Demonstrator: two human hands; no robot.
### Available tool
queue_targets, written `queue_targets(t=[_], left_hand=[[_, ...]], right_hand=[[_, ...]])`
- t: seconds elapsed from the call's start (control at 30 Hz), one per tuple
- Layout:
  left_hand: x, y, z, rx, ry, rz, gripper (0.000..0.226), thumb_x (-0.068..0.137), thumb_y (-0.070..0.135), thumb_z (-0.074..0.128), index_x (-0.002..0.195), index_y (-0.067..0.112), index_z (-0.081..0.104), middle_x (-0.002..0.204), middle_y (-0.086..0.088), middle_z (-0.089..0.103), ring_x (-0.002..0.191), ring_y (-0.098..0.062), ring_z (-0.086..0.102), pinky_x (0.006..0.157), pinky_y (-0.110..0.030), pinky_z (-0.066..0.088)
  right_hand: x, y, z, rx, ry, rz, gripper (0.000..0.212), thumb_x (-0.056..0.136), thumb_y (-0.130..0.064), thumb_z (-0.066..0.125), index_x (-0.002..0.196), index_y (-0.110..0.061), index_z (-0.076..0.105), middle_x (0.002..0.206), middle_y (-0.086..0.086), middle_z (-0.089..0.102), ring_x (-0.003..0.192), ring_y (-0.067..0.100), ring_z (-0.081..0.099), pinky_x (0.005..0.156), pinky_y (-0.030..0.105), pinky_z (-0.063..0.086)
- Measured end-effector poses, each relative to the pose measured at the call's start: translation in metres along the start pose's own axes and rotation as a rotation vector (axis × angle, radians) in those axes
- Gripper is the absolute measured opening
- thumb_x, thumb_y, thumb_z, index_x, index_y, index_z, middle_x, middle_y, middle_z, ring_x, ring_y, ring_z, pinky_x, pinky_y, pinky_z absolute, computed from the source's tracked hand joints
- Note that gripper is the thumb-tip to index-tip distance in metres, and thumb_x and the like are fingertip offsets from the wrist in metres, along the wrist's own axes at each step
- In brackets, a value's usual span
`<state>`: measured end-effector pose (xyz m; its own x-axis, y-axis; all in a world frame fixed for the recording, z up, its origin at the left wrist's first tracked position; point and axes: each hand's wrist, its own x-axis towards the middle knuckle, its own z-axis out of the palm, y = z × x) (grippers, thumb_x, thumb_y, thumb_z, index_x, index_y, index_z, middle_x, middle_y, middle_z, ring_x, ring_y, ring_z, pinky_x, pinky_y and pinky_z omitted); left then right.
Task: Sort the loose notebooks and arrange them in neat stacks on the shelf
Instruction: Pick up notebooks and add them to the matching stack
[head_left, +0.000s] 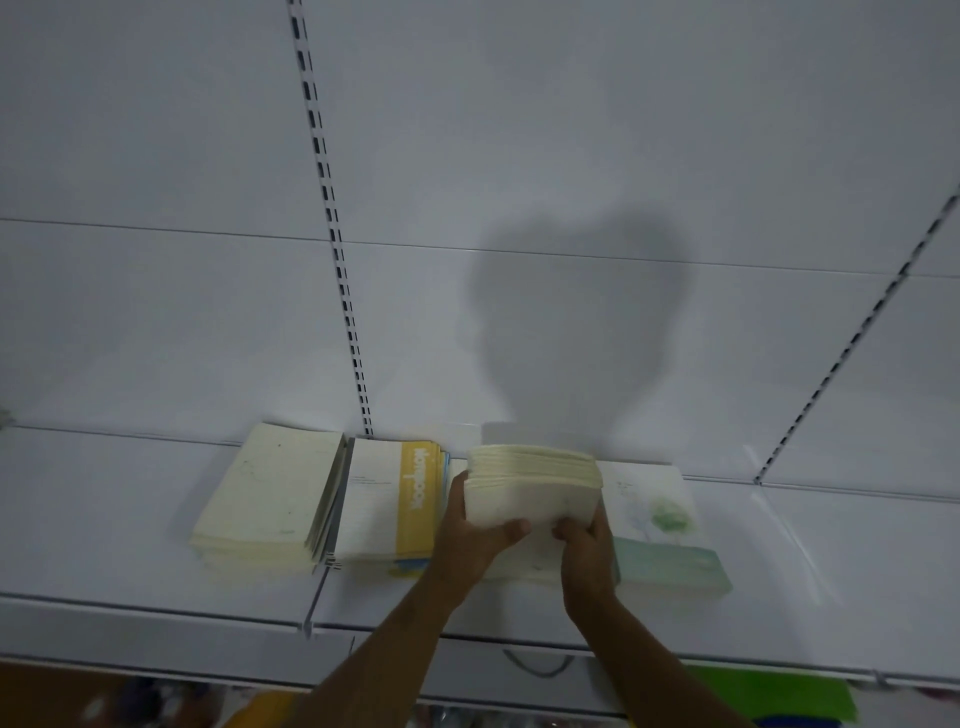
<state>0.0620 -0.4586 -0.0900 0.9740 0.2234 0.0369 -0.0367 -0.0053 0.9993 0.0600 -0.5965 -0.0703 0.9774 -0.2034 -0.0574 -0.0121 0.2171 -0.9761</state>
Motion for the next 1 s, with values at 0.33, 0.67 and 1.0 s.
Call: queue_targets(t=[0.33,0.67,1.0], left_hand=[[0.004,-0.007,-0.001,0.03,-0.077,0.0,0.079,0.047,0.04,0.093,0.111,0.053,0.049,0.106,0.025,0.064,0.095,0.007,0.061,0.071,-0.017,0.055],[-0.007,-0.011,-0.01,-0.046,-0.109,0.04,0.078,0.065,0.054,0.079,0.133,0.035,0.046,0.124,0.011,0.061,0.114,-0.007,0.058,0.087,-0.028,0.055],[-0.014,-0.005,-0.008,0.002,-0.164,-0.072,0.078,0.082,0.067,0.044,0.149,0.036,0.02,0.146,0.01,0.042,0.125,0.005,0.045,0.101,-0.018,0.042]], right_hand=[[0.007,0.004,-0.014,-0.047,-0.082,0.086,0.055,0.074,0.01,0.049,0.108,-0.032,0.058,0.099,-0.004,0.065,0.092,0.015,0.059,0.068,0.028,0.046],[-0.002,0.017,-0.018,-0.05,-0.063,0.008,0.054,0.084,0.009,0.042,0.11,-0.035,0.059,0.094,-0.02,0.069,0.084,-0.007,0.062,0.064,0.01,0.049],[0.001,0.012,-0.02,-0.121,-0.161,0.001,0.032,0.1,-0.02,0.037,0.12,-0.04,0.053,0.116,-0.008,0.062,0.106,0.01,0.058,0.086,0.031,0.048]])
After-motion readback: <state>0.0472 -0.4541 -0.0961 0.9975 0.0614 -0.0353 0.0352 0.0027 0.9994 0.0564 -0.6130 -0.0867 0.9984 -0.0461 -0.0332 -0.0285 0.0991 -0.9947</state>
